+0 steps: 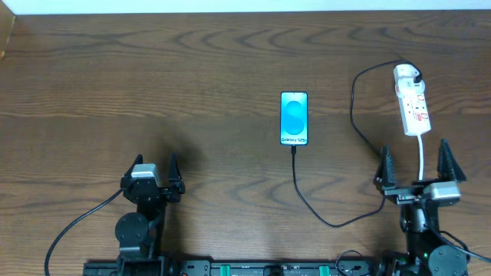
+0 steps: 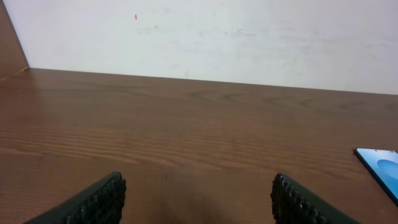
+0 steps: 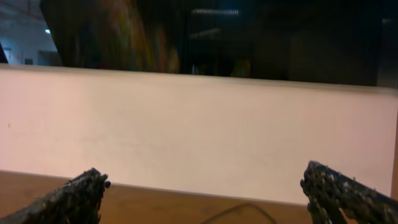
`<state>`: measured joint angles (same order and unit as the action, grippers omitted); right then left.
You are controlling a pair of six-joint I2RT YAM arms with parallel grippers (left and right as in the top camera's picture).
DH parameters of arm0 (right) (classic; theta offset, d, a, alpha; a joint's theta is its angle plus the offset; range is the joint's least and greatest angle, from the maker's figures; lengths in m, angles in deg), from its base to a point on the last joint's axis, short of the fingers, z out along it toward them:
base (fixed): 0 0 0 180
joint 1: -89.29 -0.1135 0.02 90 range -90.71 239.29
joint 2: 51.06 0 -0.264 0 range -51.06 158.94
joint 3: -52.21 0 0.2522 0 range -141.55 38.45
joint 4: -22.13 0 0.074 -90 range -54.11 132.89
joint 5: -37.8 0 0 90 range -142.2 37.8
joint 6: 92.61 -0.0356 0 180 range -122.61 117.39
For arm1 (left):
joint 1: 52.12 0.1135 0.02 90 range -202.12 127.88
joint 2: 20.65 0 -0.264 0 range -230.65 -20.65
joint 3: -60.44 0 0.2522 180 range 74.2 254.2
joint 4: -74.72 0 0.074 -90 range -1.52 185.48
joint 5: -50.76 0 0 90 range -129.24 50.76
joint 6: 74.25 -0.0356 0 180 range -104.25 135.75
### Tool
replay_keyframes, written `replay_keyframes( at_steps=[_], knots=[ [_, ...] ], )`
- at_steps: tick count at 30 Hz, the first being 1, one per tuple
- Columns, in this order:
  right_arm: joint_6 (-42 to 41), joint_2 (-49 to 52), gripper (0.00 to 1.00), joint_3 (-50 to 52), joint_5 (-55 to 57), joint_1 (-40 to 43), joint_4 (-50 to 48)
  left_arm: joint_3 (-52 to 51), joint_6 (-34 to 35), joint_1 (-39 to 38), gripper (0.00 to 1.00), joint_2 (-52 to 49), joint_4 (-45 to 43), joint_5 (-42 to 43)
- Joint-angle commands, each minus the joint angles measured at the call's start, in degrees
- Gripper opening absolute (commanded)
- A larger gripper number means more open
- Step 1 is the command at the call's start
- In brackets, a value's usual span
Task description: Plug charger to phone and switch on socket
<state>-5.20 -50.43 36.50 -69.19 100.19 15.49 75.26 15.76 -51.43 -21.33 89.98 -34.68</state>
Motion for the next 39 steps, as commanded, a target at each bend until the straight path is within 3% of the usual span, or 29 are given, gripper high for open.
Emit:
replay_keyframes(
  at_steps=[1,11,19,30,39],
  knots=[
    [-0.8,-0.3,0.99,1.6,0.1,-0.5,0.3,-0.8,-0.4,-0.1,0.75,0.5,2.1,0.8],
    [-0.3,-0.3,0.99,1.7,0.1,-0.5,1.7,-0.8,-0.4,-0.1,0.75,0.5,2.1,0.8],
    [4.6,-0.3,0.99,1.7,-3.5,-0.7,3.7,-0.8,-0.4,-0.1,0.75,0.5,2.1,0.8],
    [12.2,-0.3,0.99,1.7,-3.5,-4.7,12.6,-0.8,-0.4,-0.1,0.75,0.5,2.1,0.8],
    [12.5,-0.3,0.99,1.7,-3.1,-4.6,18.0,-0.8,-0.4,-0.1,0.75,0.5,2.1,0.8]
  ],
)
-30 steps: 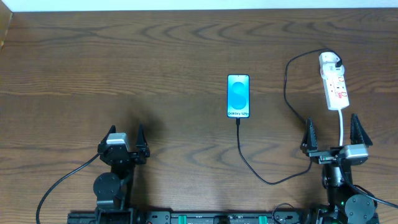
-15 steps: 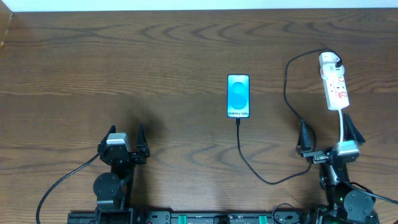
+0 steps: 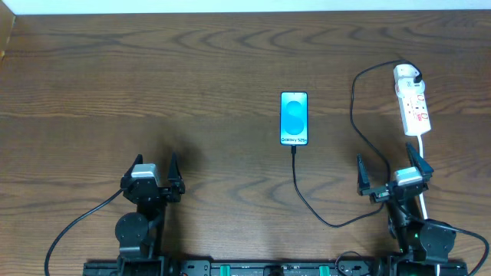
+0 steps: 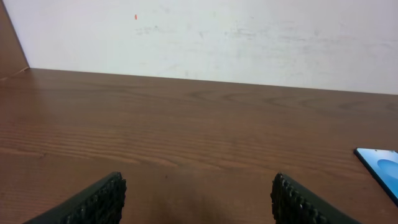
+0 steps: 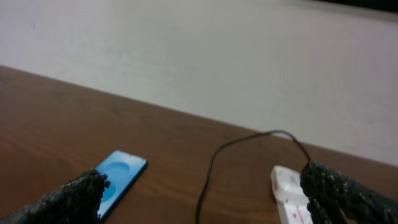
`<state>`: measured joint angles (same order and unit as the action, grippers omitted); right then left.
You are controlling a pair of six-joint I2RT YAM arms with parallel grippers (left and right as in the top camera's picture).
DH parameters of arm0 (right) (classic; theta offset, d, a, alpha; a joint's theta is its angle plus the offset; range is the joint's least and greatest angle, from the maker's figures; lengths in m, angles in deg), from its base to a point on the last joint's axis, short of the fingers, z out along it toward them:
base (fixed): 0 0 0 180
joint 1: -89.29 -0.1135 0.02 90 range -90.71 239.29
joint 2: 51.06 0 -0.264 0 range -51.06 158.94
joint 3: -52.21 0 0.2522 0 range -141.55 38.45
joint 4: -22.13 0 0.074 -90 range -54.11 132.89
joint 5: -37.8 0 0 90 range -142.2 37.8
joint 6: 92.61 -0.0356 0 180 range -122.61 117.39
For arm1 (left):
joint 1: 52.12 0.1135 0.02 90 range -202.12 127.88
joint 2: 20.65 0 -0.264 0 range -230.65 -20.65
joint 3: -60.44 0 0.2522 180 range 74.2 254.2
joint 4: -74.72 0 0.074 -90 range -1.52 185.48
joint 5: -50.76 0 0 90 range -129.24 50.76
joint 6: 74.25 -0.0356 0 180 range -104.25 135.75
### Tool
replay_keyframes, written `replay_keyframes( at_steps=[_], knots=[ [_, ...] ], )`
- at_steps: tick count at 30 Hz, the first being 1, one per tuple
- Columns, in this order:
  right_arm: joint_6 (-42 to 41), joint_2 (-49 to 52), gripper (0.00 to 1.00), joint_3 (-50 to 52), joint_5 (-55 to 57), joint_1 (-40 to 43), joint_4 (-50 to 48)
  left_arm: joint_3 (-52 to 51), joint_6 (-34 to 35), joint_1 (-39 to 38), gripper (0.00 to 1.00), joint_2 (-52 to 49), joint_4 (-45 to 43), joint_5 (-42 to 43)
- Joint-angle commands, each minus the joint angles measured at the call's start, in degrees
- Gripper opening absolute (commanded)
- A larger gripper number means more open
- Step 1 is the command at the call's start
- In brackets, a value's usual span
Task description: Plug charger to phone and switch on socket
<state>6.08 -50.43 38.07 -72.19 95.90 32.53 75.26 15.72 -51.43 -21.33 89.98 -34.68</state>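
Note:
A phone (image 3: 294,118) with a lit blue screen lies face up mid-table, a black cable (image 3: 307,201) plugged into its near end. The cable runs right and up to a white socket strip (image 3: 412,99) at the far right. My right gripper (image 3: 390,175) stands open near the table's front right, nothing between its fingers; its view shows the phone (image 5: 122,175), the cable (image 5: 211,171) and the strip (image 5: 289,198). My left gripper (image 3: 153,170) is open at the front left, empty, with the phone's corner (image 4: 380,164) at its view's right edge.
A white wall (image 4: 205,37) runs along the table's far edge. A white lead (image 3: 423,157) runs from the socket strip toward the front, beside the right arm. Bare brown wood (image 3: 153,84) fills the table's left half.
My right gripper has moved left and nearer the front edge and now tilts down: its view showed only the wall, now the phone, cable and strip. The left arm has not moved.

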Motion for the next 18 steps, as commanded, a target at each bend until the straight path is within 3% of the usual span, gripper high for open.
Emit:
replay_keyframes(
  at_steps=[1,12,18],
  knots=[
    [1.3,-0.3,0.99,0.1,0.0,-0.3,1.6,-0.8,-0.4,-0.1,0.75,0.5,2.1,0.8],
    [1.4,-0.3,0.99,0.1,0.4,-0.3,6.2,-0.8,-0.4,-0.1,0.75,0.5,2.1,0.8],
    [6.2,-0.3,0.99,0.1,0.4,-0.3,6.2,-0.8,-0.4,-0.1,0.75,0.5,2.1,0.8]
  ],
)
